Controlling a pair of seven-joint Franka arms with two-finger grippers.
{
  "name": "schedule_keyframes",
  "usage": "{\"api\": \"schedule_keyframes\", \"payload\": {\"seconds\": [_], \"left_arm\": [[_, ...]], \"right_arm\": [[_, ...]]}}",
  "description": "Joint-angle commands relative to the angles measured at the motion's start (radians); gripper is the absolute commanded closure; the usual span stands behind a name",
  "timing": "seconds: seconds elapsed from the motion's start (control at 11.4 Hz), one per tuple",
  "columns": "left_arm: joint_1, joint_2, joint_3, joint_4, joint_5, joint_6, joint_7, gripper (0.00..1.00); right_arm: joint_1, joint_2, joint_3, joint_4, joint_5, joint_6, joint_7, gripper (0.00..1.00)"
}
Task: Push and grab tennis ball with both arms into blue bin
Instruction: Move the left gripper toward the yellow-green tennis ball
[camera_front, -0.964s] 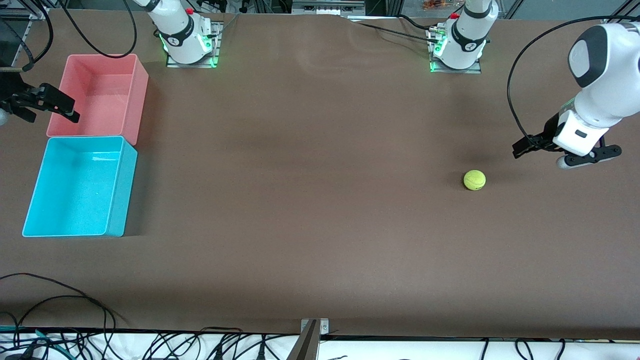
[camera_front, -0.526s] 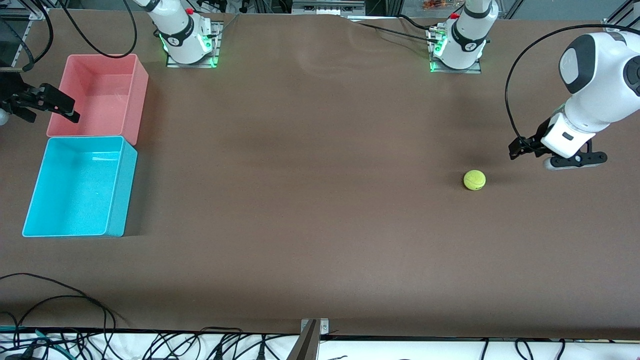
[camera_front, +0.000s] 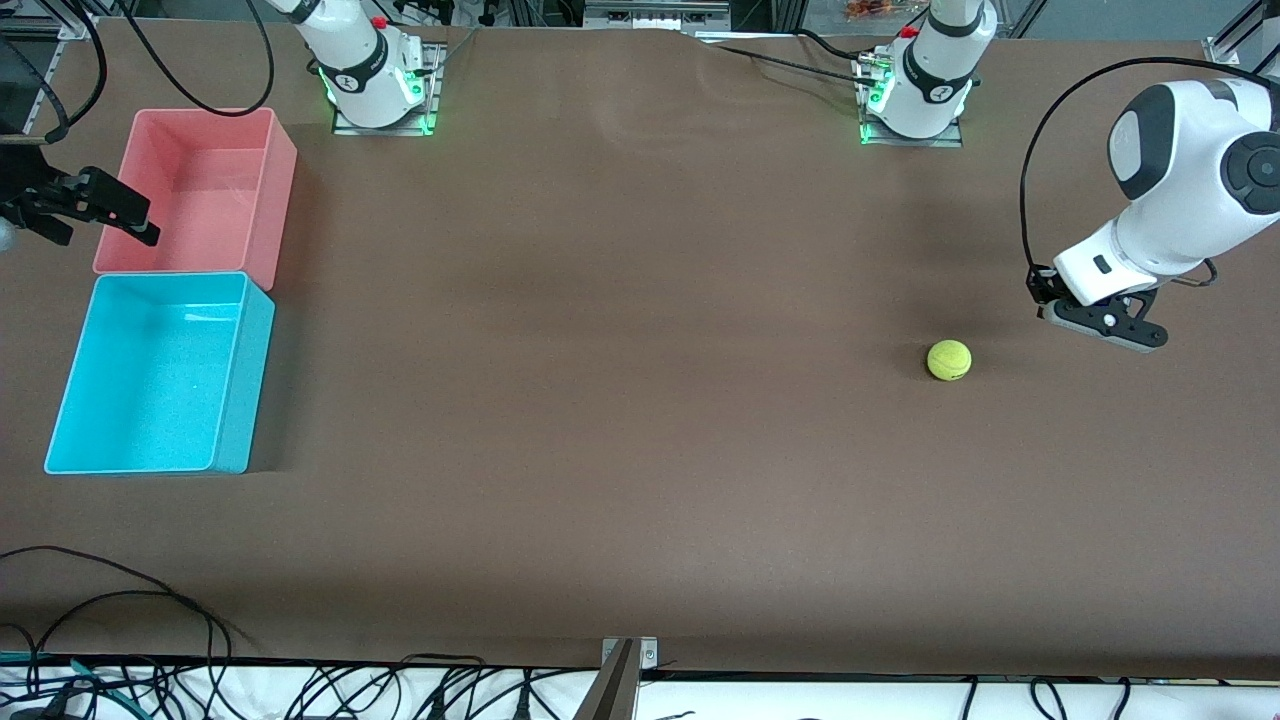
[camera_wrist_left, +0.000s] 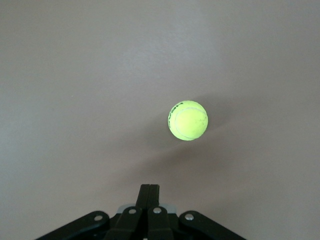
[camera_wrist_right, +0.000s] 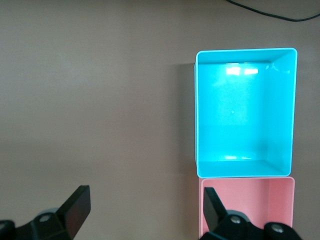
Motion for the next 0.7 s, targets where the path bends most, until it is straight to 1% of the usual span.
{"api": "schedule_keyframes", "payload": {"seconds": [0.0,0.26,0.53,0.61], "left_arm": [[0.009,0.021,-0.005,-0.002,0.022,0.014,0.157,1.00],[0.024,0.030,-0.003,-0.024,0.010,0.088,0.439,1.00],[0.030,0.057,-0.003,-0.024,0.025,0.094,0.552,1.00],[0.032,0.067,-0.003,-0.024,0.023,0.120,0.606,1.00]], "right_arm": [[0.000,0.006,0.001,0.021,0.006,-0.019,0.003,0.00],[0.000,0.006,0.001,0.021,0.006,-0.019,0.003,0.00],[0.000,0.006,0.001,0.019,0.006,-0.019,0.003,0.00],[0.000,0.006,0.001,0.021,0.006,-0.019,0.003,0.00]]}}
